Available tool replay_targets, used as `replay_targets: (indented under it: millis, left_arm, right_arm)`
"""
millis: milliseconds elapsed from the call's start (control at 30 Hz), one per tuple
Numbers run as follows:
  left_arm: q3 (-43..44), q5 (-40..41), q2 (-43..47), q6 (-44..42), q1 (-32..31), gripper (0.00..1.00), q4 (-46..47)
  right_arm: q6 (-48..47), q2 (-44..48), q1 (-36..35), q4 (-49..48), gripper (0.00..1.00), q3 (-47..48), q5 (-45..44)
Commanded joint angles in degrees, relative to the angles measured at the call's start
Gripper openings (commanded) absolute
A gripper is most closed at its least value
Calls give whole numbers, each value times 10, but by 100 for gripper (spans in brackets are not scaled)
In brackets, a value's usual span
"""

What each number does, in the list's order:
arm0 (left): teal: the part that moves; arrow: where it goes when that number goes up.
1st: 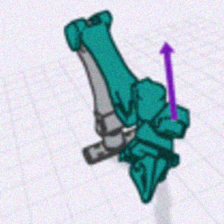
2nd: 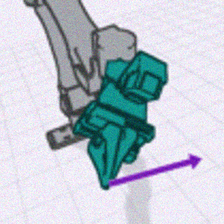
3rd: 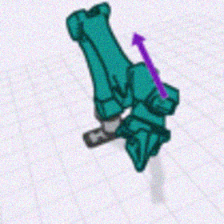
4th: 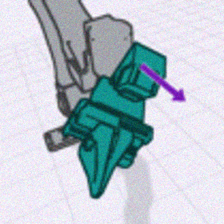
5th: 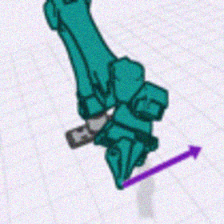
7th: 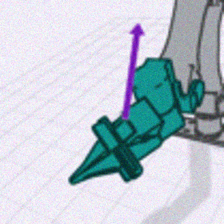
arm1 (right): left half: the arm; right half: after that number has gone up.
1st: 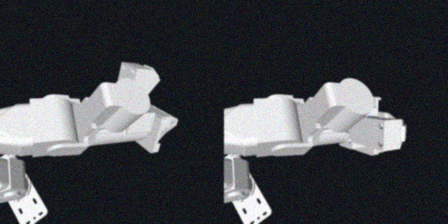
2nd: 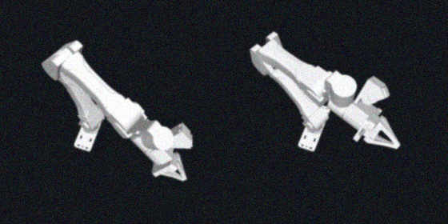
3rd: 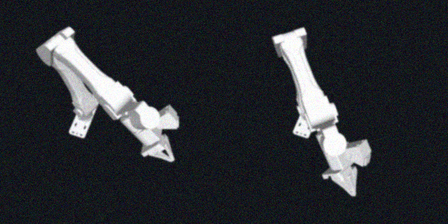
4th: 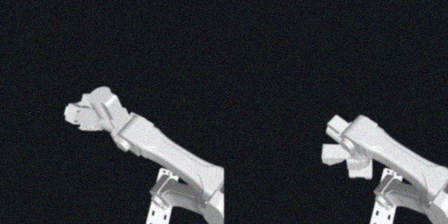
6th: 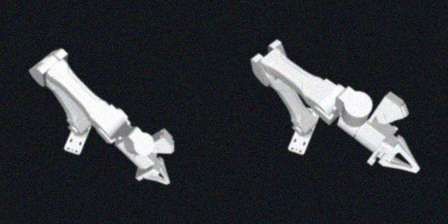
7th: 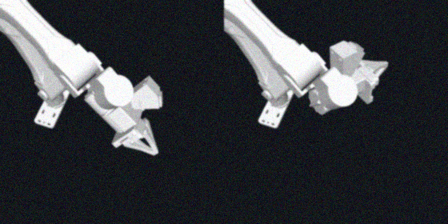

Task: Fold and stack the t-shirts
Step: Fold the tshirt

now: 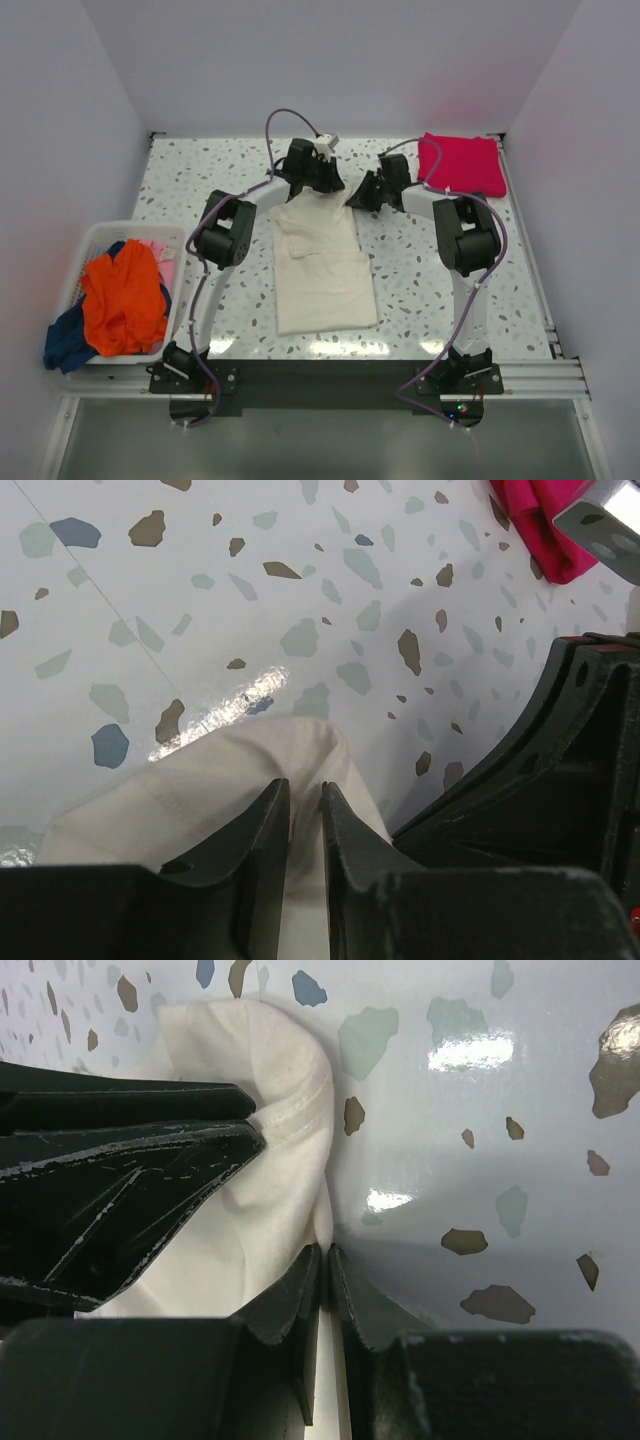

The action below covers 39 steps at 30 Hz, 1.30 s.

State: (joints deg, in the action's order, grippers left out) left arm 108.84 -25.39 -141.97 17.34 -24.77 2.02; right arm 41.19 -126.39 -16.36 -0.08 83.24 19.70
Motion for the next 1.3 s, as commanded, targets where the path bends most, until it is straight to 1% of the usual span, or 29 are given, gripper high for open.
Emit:
replay_targets:
  millis: [0,67,133,167,200,300,400,500,967,1200,1267]
  left_arm:
    - [-6,-14,12,-12,2,21,15]
    - [-6,-14,13,-13,2,18,15]
    - [-6,-13,14,-13,2,11,16]
    - [-6,-12,15,-13,2,7,16]
    - [-6,-5,16,-13,2,0,17]
    - [-34,21,30,-6,5,0,37]
    - [-63,33,52,8,12,0,75]
    - [-85,40,63,16,18,0,91]
    - [-109,33,82,57,41,0,148]
    - [-115,32,84,70,48,0,162]
    - [-113,30,81,72,48,0,163]
  right_arm:
    - [-16,-38,0,53,13,-13,-39]
    - [-14,-38,-1,53,13,-13,-39]
    - [-14,-36,0,53,13,-13,-40]
    - [-14,-36,1,53,13,-13,-40]
    - [-14,-35,1,53,13,-15,-41]
    - [-12,-28,3,46,13,-26,-48]
    - [-8,-20,5,39,12,-35,-54]
    - [-7,-16,6,37,11,-40,-56]
    - [2,6,12,14,10,-74,-74]
    - [14,31,20,3,8,-102,-98]
    - [22,36,24,-15,8,-112,-101]
